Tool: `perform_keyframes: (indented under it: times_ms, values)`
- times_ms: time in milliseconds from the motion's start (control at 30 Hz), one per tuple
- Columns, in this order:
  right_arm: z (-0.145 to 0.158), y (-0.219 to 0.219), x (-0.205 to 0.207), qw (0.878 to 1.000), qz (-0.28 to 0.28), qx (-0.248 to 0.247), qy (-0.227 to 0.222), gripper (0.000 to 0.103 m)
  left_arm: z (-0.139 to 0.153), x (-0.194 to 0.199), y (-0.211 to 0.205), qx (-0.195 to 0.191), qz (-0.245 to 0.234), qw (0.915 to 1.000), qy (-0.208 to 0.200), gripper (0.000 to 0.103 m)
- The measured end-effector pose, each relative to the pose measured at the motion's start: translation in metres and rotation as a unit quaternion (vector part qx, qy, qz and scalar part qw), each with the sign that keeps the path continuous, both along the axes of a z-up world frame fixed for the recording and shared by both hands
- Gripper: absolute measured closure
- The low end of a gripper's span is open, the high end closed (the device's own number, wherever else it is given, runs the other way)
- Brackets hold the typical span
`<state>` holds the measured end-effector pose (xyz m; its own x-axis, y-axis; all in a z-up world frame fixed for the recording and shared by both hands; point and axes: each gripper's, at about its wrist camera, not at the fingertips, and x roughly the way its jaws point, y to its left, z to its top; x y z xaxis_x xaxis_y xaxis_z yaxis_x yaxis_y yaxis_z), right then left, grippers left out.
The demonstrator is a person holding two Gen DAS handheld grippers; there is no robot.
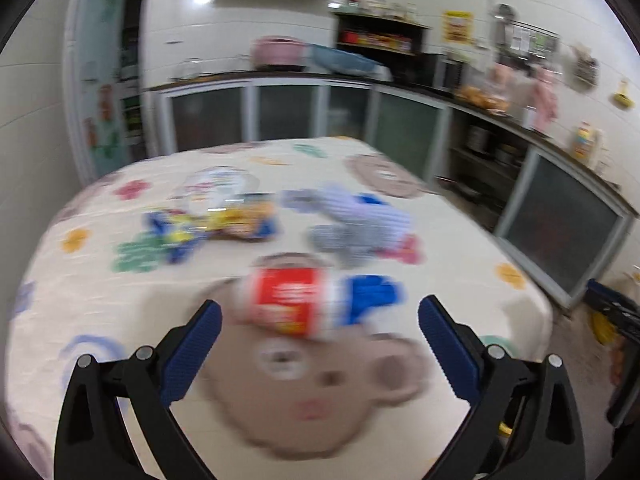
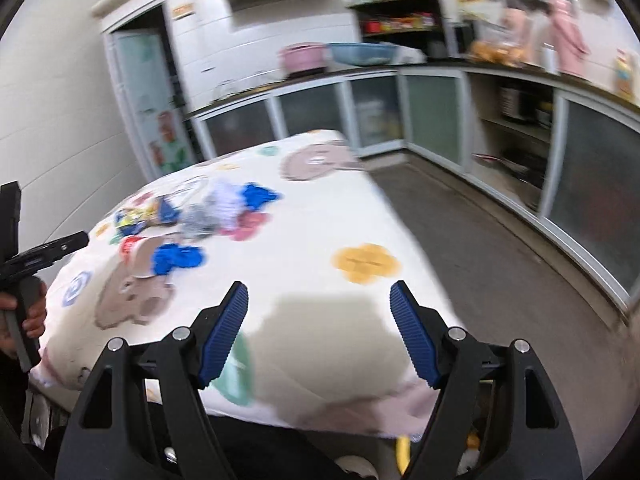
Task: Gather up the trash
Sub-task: 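Move both open tools back over the table toward the remaining trash, then grasp the white mesh fruit net with the right tool while the left tool grasps the red paper cup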
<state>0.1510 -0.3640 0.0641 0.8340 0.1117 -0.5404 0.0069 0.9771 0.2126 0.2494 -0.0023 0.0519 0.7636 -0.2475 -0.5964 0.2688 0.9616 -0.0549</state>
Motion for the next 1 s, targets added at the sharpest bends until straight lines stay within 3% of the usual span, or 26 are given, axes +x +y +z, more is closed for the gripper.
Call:
perform_keyframes:
  times_ms: [200,367,667,833,1000]
  values:
    - [0.001,0.068,0.046,0.997,0.076,-0.017,0.009,0.033,-0.001,0.006,0.054,0.023,0.066,0.9976,-0.002,0.008]
    - [-0.006,0.104,0.085,0.994,0.105,-0.032,0.026,0.033,-0.016,0.004,0.063,0.008,0.061,0.9981,0.011,0.008]
    - [-0.011,0.111,0.152,0.992,0.103,-0.049,0.050,0.034,-0.032,0.008,0.017,0.010,0.011,0.9998,0.010,0.008]
    - [-0.013,0.104,0.185,0.992,0.100,-0.041,0.065,0.034,-0.036,0.011,-0.014,0.045,0.000,0.9990,-0.006,0.008]
    - [-0.018,0.098,0.208,0.991,0.109,-0.021,0.078,0.034,-0.041,0.022,-0.030,0.054,-0.010,0.9984,0.011,0.008]
